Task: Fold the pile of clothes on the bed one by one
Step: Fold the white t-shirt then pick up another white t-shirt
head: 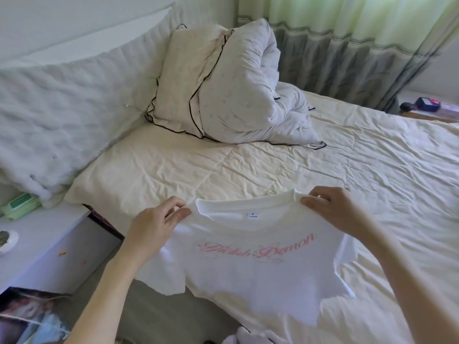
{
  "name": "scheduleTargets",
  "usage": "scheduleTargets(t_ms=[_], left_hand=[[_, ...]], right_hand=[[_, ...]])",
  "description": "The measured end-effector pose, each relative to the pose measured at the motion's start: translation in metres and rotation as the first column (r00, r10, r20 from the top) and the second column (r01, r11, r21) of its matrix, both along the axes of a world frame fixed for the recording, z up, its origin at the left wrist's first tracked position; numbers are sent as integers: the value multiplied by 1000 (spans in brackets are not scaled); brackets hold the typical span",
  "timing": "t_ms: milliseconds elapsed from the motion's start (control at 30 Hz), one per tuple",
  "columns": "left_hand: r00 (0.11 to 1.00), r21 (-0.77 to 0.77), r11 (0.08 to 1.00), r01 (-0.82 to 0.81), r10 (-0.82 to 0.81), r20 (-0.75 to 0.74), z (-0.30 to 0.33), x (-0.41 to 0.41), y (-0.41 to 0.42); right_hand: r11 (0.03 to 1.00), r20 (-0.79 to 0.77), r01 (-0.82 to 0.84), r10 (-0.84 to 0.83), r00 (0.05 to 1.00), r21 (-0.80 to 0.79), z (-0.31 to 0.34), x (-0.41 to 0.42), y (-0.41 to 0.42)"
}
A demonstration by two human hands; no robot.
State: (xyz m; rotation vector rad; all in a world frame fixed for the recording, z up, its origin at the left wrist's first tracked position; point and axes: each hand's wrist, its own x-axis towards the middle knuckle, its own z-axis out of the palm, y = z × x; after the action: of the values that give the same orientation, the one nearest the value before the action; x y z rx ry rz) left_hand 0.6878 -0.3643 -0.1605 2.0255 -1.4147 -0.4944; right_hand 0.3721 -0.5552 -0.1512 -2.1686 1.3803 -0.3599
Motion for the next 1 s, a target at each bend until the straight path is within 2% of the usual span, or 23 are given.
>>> scheduleTargets(t_ms=[67,200,433,500,667,767,867,1000], left_hand=[[1000,-25,1000,-15,15,-5,-6,4,-10],[998,17,998,-66,66,1,-40,17,-36],[983,169,979,-112,85,164,-135,83,-147],[975,247,961,-122,69,213,-168,105,-179],[934,296,942,-157,44,355,-244,145,-251],[917,352,918,-182,30,397,-287,156,-272],[910,322,926,-199,52,411,-316,167,-288],[856,270,934,-233,65,513,-340,190,-314]], right_hand=[[997,19,15,-13,1000,-79,-1,5,-9],[991,23,9,-6,1000,-130,-33,25,-37],[988,54,-95,103,993,-123,-156,111,-159],[978,28,-147,152,988,-147,-198,137,-195],[976,-9,-154,154,988,-157,-282,193,-269],[971,-132,-184,164,978,-153,-322,210,-294],[975,-187,-188,165,969,-116,-351,221,-309],[968,-174,-145,110,978,-203,-376,235,-321]])
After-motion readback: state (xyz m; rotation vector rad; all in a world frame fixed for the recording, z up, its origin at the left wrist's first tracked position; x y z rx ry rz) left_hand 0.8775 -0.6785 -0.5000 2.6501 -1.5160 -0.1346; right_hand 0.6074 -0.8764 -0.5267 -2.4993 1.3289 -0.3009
